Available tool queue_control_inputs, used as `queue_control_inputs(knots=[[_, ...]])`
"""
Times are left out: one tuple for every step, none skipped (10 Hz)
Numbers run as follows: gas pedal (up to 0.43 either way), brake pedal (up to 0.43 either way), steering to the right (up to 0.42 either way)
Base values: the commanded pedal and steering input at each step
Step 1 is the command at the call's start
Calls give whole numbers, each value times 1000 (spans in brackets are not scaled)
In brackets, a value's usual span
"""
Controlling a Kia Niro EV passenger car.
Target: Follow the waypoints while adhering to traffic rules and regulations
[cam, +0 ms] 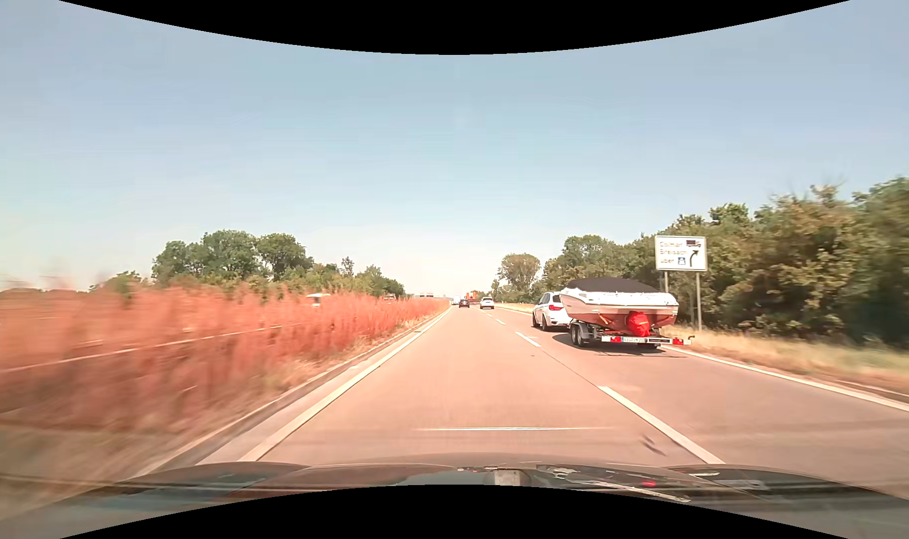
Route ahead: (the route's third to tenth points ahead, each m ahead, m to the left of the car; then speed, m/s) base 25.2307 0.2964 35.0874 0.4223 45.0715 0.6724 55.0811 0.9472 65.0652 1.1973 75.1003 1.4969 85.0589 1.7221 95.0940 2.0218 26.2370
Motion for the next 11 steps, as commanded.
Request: queue_control_inputs(knots=[[228, 0, -3], [228, 0, -3], [228, 0, -3], [228, 0, -3], [228, 0, -3], [228, 0, -2], [228, 0, -2], [228, 0, -2], [228, 0, -2], [228, 0, -2], [228, 0, -2]])
